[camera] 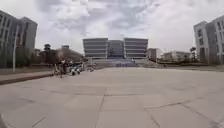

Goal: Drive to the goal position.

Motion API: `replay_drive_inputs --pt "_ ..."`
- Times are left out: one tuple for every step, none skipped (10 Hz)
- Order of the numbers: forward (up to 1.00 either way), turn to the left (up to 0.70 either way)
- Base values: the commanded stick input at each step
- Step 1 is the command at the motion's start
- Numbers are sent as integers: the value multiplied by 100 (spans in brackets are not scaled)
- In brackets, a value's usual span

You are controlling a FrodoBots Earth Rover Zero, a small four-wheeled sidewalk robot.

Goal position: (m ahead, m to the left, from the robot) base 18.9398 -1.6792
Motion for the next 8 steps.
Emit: replay_drive_inputs --pt "70 0" --pt "70 0" --pt "70 0" --pt "70 0" --pt "70 0" --pt "70 0" --pt "70 0" --pt "70 0"
